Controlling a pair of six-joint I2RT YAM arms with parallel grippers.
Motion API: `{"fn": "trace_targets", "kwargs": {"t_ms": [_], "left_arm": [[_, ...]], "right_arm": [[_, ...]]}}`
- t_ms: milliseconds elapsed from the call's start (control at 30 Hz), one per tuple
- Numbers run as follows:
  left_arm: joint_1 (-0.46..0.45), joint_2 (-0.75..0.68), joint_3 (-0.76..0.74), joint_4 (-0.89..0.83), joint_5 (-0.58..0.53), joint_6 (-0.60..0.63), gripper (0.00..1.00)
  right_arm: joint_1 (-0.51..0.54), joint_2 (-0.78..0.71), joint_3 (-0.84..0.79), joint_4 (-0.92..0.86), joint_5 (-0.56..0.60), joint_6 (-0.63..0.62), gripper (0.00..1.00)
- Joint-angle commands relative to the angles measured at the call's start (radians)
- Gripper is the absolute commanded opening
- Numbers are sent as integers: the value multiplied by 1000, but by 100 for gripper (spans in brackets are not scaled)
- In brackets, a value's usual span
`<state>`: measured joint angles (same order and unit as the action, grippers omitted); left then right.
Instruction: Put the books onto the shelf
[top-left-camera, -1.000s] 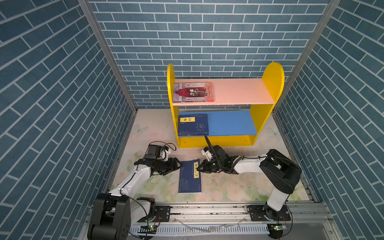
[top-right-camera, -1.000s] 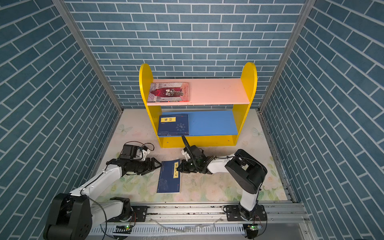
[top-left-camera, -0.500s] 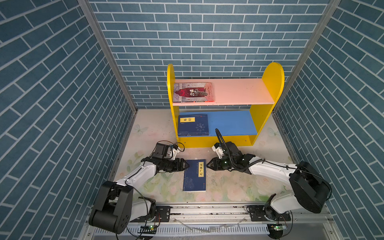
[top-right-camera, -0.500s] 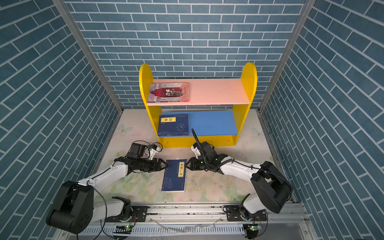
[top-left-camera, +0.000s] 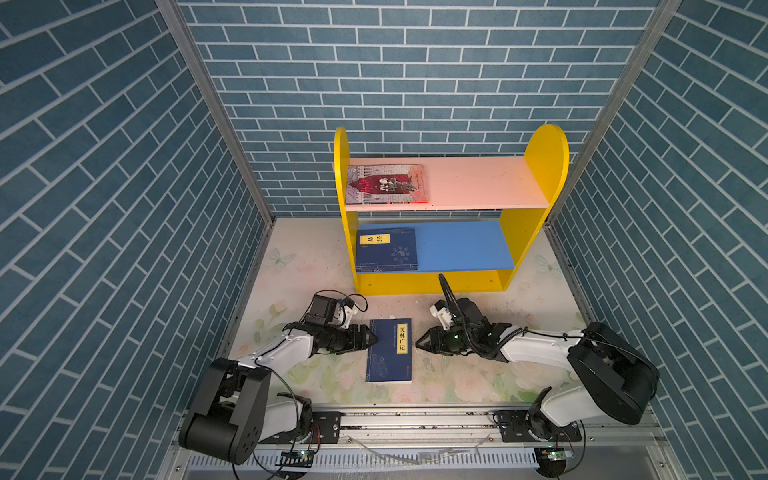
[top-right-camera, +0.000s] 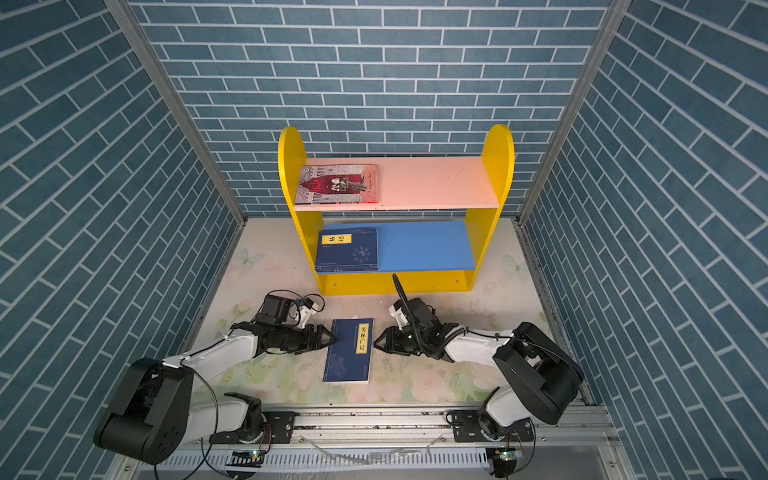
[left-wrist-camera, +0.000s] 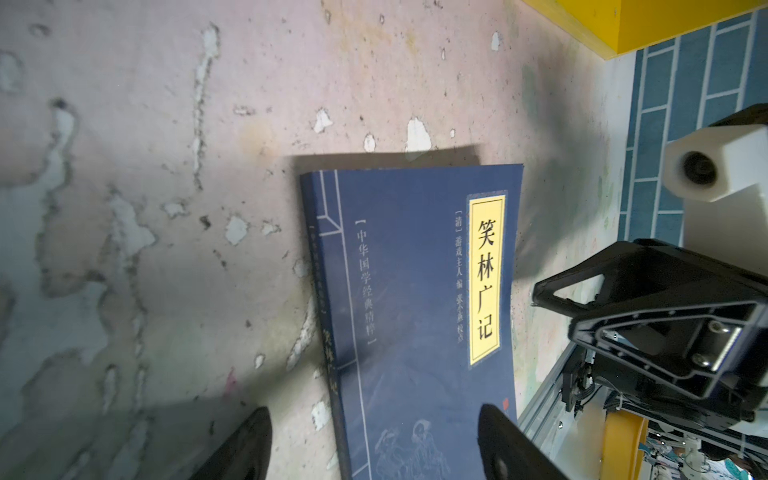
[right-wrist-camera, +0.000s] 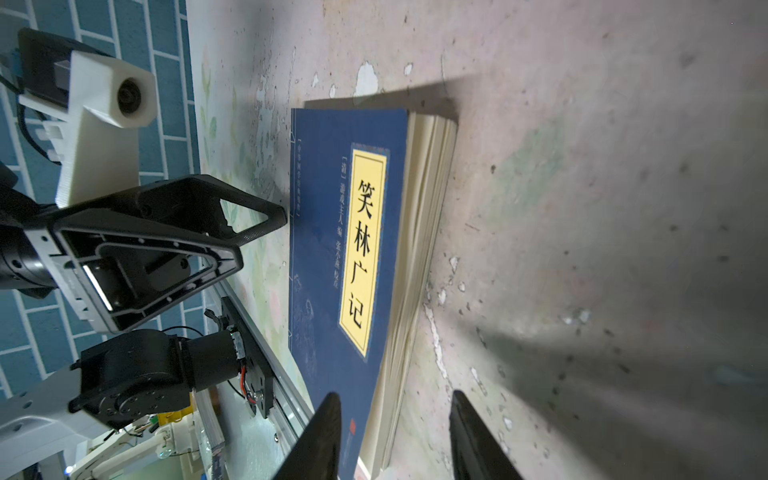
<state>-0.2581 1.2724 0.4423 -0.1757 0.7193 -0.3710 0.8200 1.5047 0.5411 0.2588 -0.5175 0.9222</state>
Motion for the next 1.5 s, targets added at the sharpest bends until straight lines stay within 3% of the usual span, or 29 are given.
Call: {"fn": "trace_targets", "kwargs": {"t_ms": [0, 500, 800, 1467], "left_arm": [[-6, 29, -28, 39, 40, -24, 80], [-19, 95, -28, 37, 51, -15, 78], [-35, 105, -36, 65, 87, -22, 77], [-37, 89, -29, 34, 23, 5, 75]], "right_arm": [[9, 48, 14, 70, -26, 58, 44], [24, 188, 55, 108, -15, 120, 47], [45, 274, 42, 306, -36, 210, 45], [63, 206, 33, 354, -59, 179, 25]]}}
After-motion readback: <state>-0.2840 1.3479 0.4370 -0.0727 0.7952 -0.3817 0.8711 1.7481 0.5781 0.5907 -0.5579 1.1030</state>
